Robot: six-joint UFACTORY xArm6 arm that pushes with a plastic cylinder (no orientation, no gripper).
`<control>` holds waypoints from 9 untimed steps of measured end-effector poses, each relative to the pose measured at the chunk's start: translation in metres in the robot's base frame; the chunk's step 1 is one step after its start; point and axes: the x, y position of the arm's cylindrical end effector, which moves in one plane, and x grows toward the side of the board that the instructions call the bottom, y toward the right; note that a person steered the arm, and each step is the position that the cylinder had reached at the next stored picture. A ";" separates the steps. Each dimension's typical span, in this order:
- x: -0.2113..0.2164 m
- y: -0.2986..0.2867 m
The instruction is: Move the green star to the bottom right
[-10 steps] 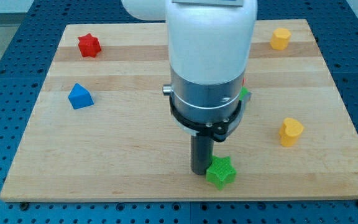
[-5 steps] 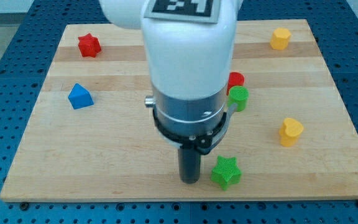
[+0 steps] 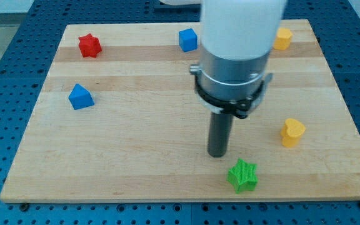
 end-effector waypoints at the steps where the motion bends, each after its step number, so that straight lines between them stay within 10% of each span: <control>1: 0.053 -0.005; 7: 0.037 0.083; 9: 0.036 0.029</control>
